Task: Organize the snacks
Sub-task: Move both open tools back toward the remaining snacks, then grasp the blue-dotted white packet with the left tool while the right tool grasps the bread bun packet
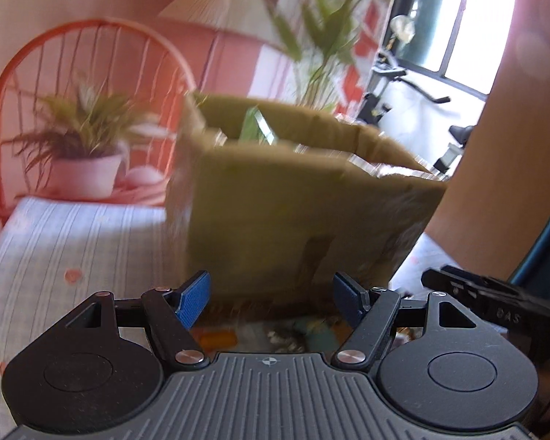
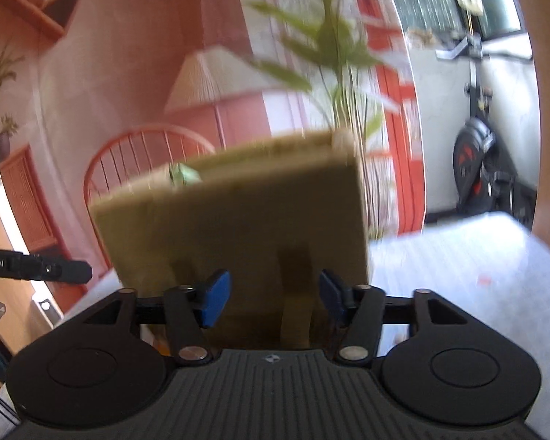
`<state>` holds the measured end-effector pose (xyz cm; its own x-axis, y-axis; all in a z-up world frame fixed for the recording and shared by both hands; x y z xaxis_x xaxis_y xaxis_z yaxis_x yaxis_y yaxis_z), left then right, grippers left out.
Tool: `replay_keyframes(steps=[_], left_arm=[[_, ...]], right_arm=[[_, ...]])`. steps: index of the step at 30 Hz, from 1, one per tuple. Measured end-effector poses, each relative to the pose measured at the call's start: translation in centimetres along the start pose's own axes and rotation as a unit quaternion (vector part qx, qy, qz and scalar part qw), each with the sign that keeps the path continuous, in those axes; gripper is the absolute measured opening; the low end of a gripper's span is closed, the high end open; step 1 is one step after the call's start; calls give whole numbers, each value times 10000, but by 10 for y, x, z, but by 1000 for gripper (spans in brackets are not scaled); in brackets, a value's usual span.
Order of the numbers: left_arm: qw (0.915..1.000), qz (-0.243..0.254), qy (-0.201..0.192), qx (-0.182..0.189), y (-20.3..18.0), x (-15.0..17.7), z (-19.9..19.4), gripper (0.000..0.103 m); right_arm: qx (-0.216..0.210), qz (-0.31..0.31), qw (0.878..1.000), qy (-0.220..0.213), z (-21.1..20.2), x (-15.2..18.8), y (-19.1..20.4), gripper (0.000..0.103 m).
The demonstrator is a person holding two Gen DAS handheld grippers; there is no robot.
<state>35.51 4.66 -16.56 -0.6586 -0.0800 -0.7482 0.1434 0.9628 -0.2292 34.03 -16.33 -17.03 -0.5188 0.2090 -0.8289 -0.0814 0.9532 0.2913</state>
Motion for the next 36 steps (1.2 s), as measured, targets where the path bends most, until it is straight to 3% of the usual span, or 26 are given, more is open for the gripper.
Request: replay_keyframes(steps=[3,9,14,21,23,26,33,36], left_arm=[[9999,-123,55,-74,8,12,4,75],[9989,-394,185,-179,26,29,9,75],[9981,-472,309,-258,30,44,10,75],[9967,-621,450,-266,30,59,16,75],[9964,-634,507,-252,28,64,16,75],[9961,-603,604,-228,24,71,18,75],[9941,-634,857,-183,17,89,29,75],[9935,-624,943,-162,10,94,37,75]], right_arm=[[4,115,9996,256,12,22,2,89],[15,-56,9962,867,49,54,17,103],[110,-46,9897,1429,79,78,19,103],[65,26,9833,1821,101,96,21,99],[59,-27,9848,1737,97,97,21,90],[12,-165,9861,1654,89,97,23,85],[80,-628,9905,1223,57,110,9,84],[82,-486,9932,1051,49,114,0,84]])
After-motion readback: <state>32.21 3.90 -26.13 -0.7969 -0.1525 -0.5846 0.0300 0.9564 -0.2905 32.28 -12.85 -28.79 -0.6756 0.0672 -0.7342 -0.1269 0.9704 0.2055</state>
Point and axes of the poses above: each gripper's, at about its wrist camera, not at the fingertips, and z roughly the way its jaws point, y to its left, x to its underside, the point moved 10 cm from there along z, roughly the way its jaws point, and after that the axes turned 4 degrees about y, right-handed, at the moved point
